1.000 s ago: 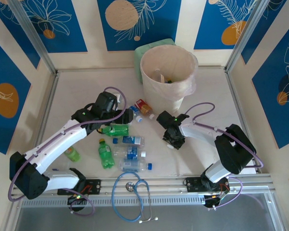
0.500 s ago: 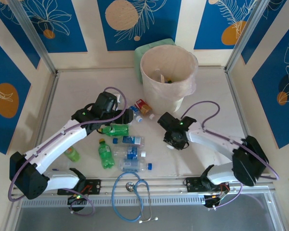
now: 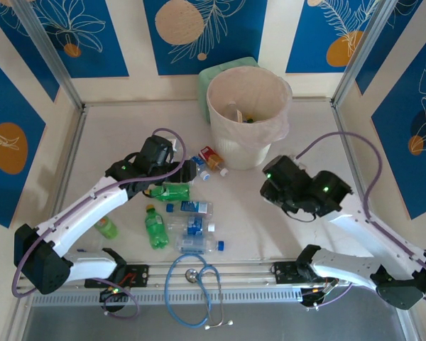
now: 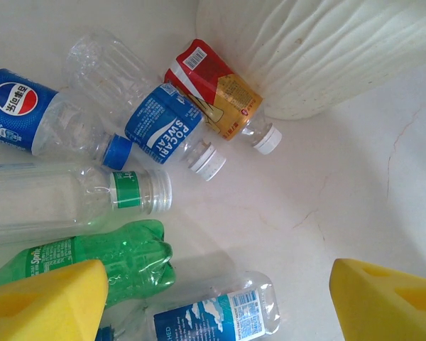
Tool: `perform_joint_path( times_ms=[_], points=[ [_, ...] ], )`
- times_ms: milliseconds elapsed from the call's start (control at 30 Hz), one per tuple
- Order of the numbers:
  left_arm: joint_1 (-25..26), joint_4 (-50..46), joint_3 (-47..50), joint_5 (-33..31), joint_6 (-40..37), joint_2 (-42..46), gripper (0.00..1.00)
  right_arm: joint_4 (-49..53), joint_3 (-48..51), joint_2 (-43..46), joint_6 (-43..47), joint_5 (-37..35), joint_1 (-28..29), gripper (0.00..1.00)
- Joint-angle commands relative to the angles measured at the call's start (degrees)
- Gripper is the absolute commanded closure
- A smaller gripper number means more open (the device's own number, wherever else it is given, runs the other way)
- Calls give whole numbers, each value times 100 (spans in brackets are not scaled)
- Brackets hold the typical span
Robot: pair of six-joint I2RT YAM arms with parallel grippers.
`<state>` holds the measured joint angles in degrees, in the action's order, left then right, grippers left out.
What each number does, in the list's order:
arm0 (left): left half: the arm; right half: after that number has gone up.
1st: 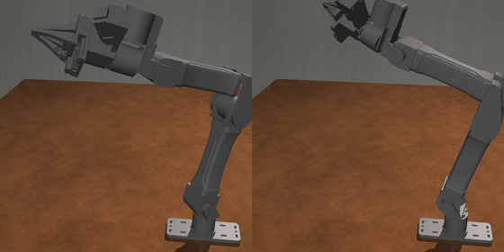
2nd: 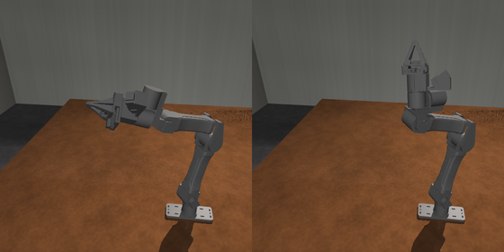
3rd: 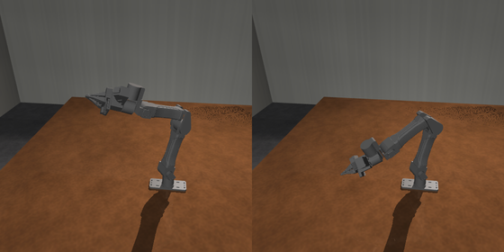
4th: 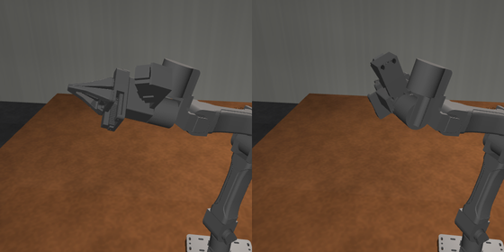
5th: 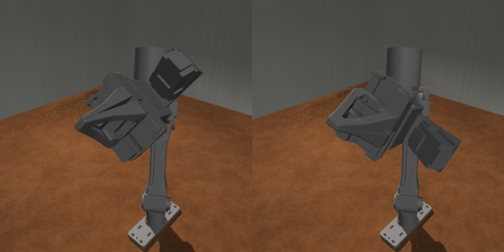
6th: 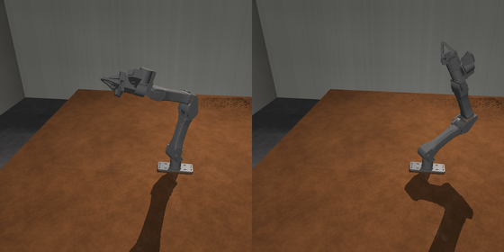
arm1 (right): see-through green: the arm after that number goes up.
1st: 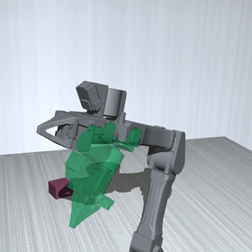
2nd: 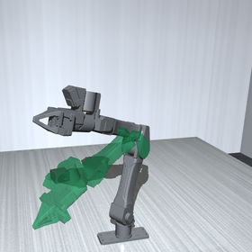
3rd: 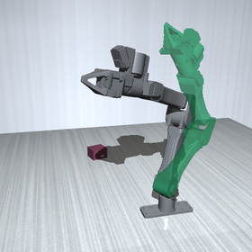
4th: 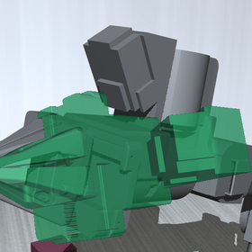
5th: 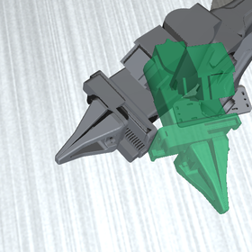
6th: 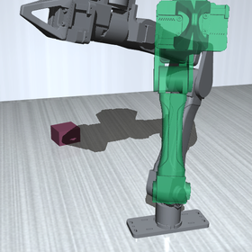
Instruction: Put the plastic bottles in the bin
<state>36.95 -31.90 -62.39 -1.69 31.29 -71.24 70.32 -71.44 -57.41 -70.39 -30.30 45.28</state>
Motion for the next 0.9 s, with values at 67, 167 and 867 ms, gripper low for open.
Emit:
perform_joint_path(
  times_ms=[67,167,867],
  points=[
    [-65,61,-138,3,64,-17,19,67,-1516,-403,1463,-230,-576,66],
    [-66,70,-151,-6,79,-38,19,-257,-2409,-818,2119,198,-1045,66],
    [-65,-63,-294,-112,138,-70,19,-742,-6275,-4257,4050,2545,-2415,65]
  ],
)
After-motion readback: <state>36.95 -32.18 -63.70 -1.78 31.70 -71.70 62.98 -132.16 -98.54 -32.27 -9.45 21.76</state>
